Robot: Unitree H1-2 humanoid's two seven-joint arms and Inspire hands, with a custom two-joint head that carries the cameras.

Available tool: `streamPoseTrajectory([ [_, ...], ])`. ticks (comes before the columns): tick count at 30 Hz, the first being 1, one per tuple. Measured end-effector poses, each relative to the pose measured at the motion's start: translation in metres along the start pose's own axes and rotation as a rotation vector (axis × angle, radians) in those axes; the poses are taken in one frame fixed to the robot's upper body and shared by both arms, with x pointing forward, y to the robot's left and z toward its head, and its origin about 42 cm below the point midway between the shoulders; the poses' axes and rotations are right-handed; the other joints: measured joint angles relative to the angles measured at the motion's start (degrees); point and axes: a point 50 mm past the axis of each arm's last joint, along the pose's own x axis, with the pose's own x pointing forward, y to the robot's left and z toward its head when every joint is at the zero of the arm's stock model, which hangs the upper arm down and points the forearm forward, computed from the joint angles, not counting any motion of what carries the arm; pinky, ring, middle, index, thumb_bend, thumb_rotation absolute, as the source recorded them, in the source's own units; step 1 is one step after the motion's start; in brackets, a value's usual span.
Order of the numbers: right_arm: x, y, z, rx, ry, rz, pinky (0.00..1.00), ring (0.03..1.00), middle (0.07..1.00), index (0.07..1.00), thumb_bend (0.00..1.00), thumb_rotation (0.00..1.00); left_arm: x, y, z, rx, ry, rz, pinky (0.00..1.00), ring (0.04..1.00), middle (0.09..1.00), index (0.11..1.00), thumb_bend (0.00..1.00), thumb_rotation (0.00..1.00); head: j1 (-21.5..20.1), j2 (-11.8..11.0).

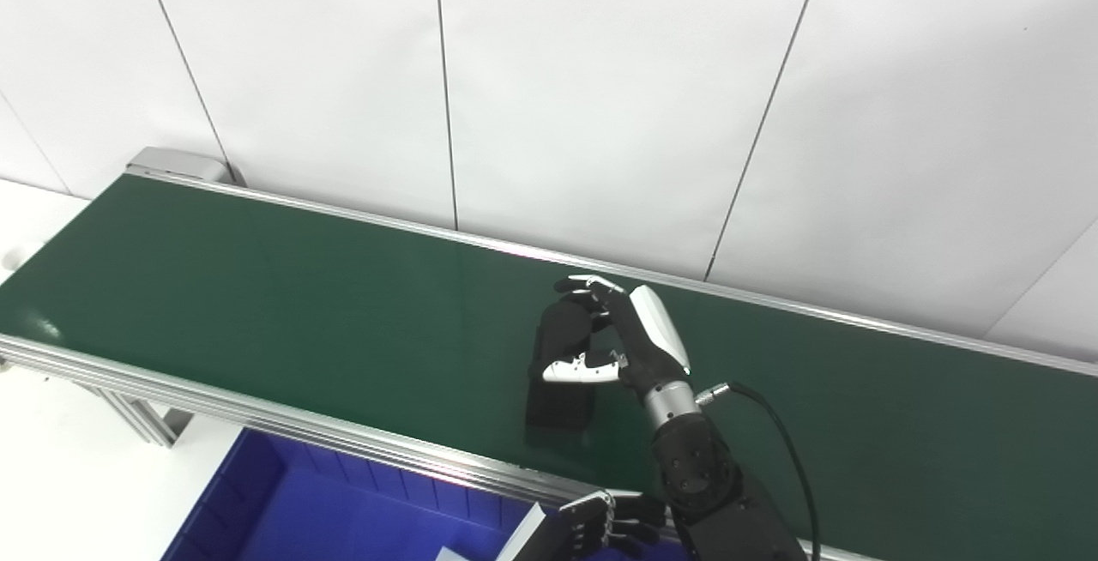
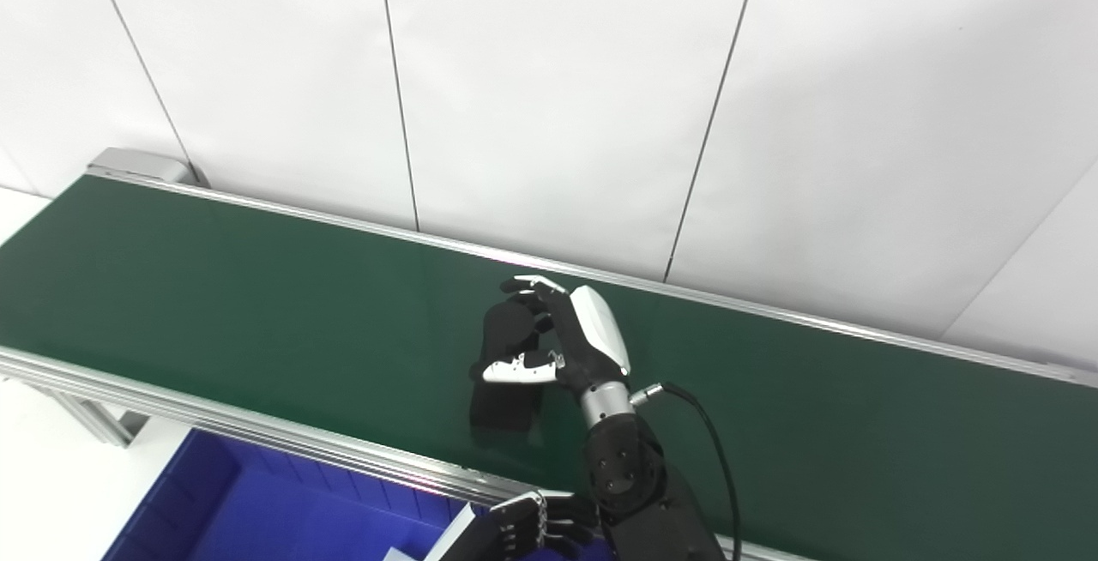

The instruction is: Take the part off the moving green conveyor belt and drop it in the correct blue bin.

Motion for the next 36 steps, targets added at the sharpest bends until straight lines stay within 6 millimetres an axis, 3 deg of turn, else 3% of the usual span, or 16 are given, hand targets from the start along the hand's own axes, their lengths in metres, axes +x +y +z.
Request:
streamPoseTrajectory([
  [8,-0.004,-0.001,-0.001,-0.002,-0.012,-0.045,0.42,0.435,0.51,0.498,0.52,0.0,-0.002,0.002,0.002,-0.006,-0.005,0.012,0.65,0.704,0.737,0.732,0.87,0.65,-0.7,0.3],
  [13,-0.005,-0.005,0.001,0.002,-0.023,-0.066,0.5,0.449,0.499,0.495,0.52,0.0,-0.006,0.007,0.004,0.005,-0.008,0.01,0.65,0.707,0.738,0.739,0.87,0.66,-2.0,0.8],
  [19,-0.005,-0.011,0.002,0.01,-0.03,-0.09,0.41,0.428,0.495,0.512,0.52,0.0,-0.008,0.01,0.004,0.003,-0.005,0.011,0.66,0.709,0.737,0.745,0.86,0.66,-2.5,0.9],
  [28,-0.01,-0.015,-0.001,0.034,-0.019,-0.121,0.38,0.419,0.5,0.515,0.52,0.0,-0.01,0.013,0.004,-0.008,-0.007,0.014,0.66,0.714,0.738,0.744,0.87,0.66,-4.0,1.1],
  [36,-0.015,-0.045,0.024,0.12,-0.121,-0.236,0.4,0.427,0.494,0.51,0.52,0.0,-0.009,0.015,0.006,-0.007,-0.012,0.013,0.67,0.723,0.743,0.747,0.87,0.66,-6.0,1.5],
])
